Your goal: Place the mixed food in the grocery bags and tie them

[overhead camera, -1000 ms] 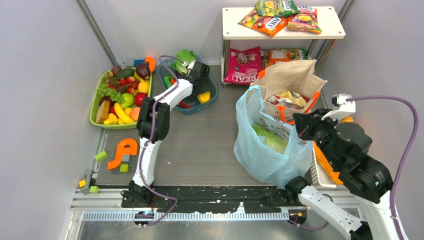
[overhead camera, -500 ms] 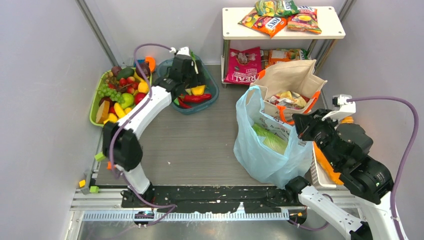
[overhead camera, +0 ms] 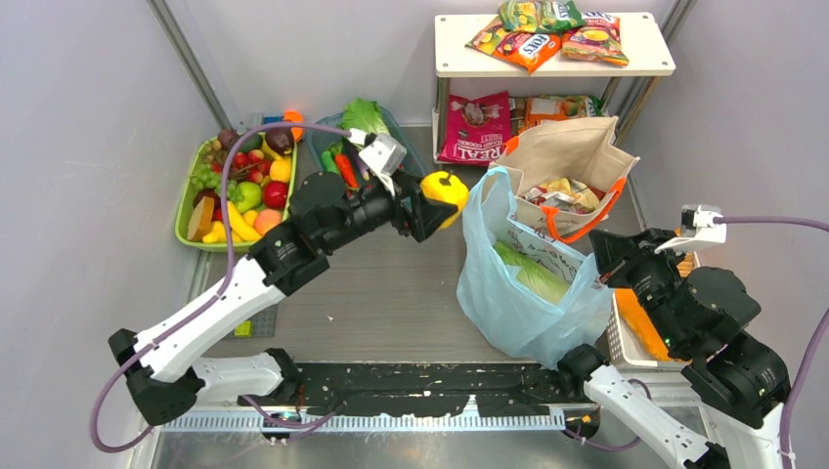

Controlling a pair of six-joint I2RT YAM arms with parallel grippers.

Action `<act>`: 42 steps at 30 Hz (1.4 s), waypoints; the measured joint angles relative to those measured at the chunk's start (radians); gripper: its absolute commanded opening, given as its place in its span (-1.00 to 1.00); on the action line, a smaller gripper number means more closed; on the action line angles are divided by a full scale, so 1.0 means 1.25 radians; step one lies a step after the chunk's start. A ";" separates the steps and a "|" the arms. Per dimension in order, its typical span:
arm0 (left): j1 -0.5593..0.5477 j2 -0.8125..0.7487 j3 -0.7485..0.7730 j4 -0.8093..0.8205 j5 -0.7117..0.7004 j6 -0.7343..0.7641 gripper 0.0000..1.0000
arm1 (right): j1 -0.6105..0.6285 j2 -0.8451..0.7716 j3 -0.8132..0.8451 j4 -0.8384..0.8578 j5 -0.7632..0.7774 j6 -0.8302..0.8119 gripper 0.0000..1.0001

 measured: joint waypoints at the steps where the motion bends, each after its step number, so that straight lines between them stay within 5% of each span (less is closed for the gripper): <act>1: -0.027 -0.014 -0.001 0.010 0.011 0.015 -0.30 | 0.000 -0.004 0.000 -0.001 0.001 0.002 -0.90; 9: -0.200 0.063 0.072 0.044 0.033 0.109 -0.33 | 0.000 -0.013 0.000 -0.005 0.000 0.018 -0.90; 22: -0.247 0.343 0.192 -0.013 0.029 0.168 -0.28 | 0.000 -0.031 0.001 -0.007 -0.001 0.023 -0.90; 29: -0.265 0.396 0.215 -0.076 -0.008 0.204 -0.01 | 0.000 -0.031 0.001 -0.007 -0.002 0.024 -0.90; 31: -0.269 0.399 0.216 -0.088 -0.019 0.211 0.28 | 0.000 -0.031 0.001 -0.007 -0.002 0.027 -0.90; 33: -0.271 0.400 0.216 -0.096 -0.025 0.217 0.93 | 0.000 -0.031 0.001 -0.007 -0.003 0.027 -0.90; 42: -0.276 0.403 0.293 -0.152 -0.066 0.222 0.99 | 0.000 -0.031 0.001 -0.007 -0.006 0.029 -0.90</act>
